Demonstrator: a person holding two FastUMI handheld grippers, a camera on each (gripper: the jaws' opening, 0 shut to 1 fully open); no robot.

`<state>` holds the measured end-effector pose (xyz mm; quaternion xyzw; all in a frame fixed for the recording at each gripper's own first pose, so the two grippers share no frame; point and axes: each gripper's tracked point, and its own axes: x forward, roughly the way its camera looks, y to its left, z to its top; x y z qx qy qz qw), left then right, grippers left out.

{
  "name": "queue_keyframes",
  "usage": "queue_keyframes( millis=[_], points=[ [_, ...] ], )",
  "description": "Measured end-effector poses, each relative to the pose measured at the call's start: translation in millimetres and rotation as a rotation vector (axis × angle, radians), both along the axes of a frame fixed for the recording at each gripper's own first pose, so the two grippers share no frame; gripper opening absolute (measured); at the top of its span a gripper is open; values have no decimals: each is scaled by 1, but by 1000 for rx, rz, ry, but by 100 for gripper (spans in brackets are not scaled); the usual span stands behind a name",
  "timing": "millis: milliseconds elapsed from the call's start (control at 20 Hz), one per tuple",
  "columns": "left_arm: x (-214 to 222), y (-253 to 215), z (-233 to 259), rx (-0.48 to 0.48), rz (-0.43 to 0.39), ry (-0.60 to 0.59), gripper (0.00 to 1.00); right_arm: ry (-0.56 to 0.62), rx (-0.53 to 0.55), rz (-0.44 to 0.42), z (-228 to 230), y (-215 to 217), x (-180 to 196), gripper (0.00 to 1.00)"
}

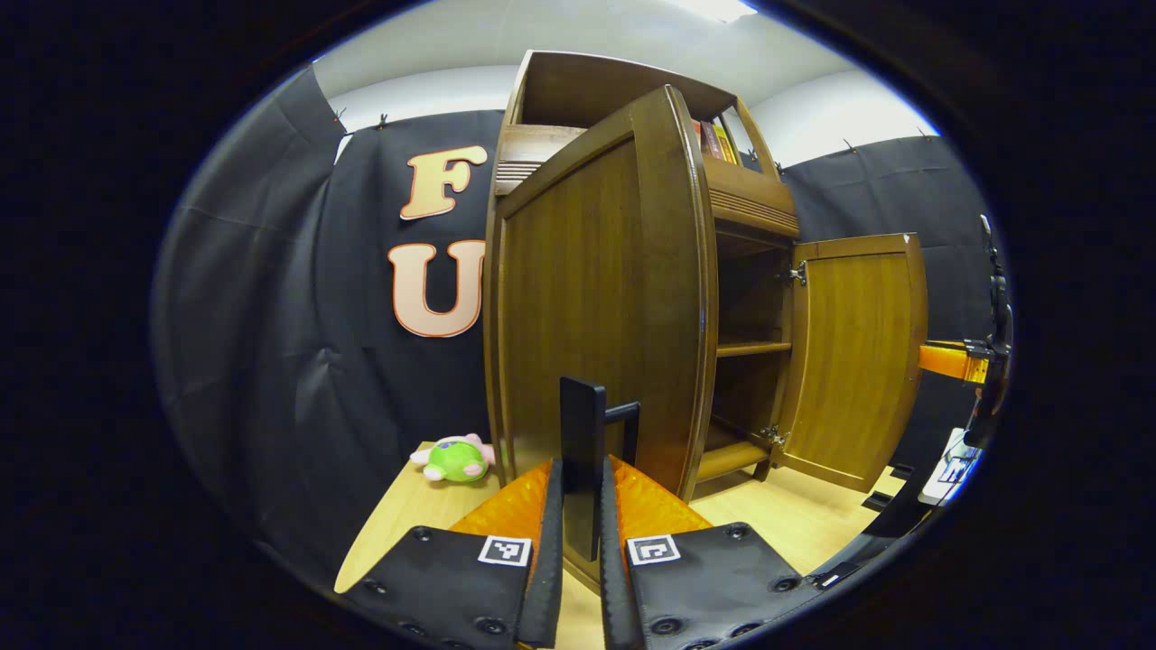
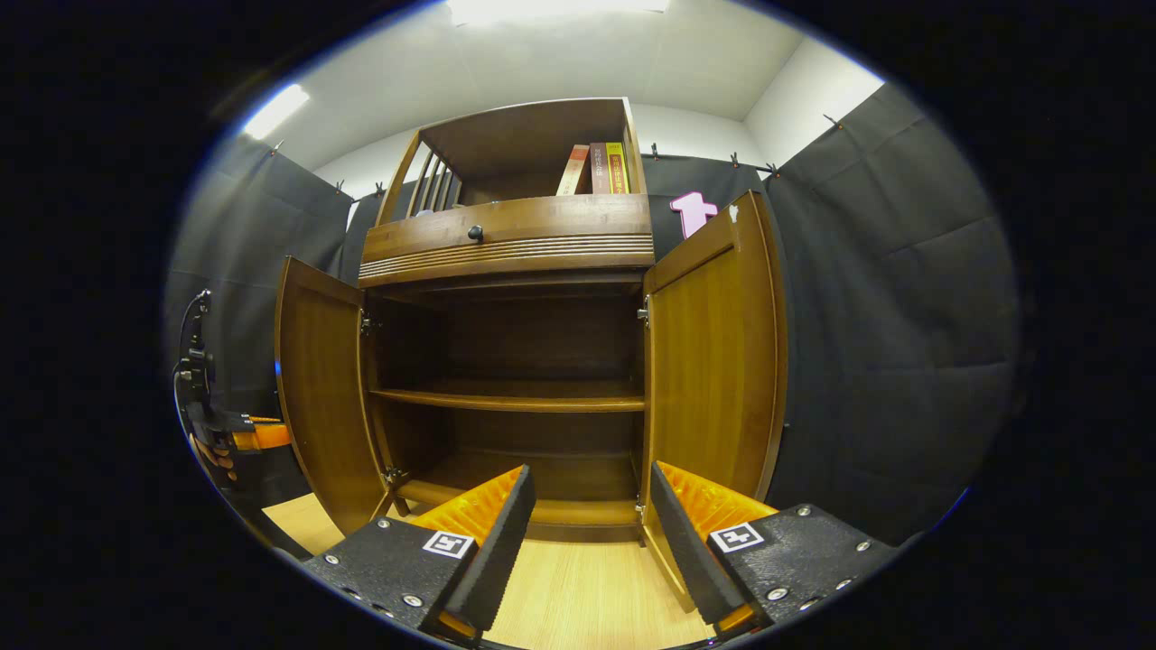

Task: Open the right door of the double-door shoe cabinet with the right hand, and open the left door with the left hand.

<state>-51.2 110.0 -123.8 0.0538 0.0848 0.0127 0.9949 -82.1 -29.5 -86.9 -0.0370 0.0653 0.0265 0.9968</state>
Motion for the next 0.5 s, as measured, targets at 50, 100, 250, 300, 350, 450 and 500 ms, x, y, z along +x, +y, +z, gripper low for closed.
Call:
queue_keyframes(
  millis=[50, 100, 250, 300, 350, 450, 500],
  points=[
    [-4, 4, 2, 1, 7, -5, 24, 3, 5, 3, -1, 2, 1, 80],
    [-6, 8, 2, -1, 14, -2, 22, 5, 10, 4, -2, 3, 2, 80],
    [-9, 24, 4, -7, 38, -9, 23, 11, 25, 10, -6, 7, 5, 80],
    [-11, 30, 6, -5, 49, -12, 22, 12, 28, 12, -6, 9, 6, 80],
    [-13, 36, 6, -1, 62, -15, 22, 13, 29, 12, -6, 9, 7, 80],
    [-15, 52, 7, 9, 95, -21, 23, 11, 27, 11, -6, 10, 9, 80],
    [-17, 58, 8, 11, 107, -23, 22, 9, 26, 11, -5, 11, 10, 80]
  ],
)
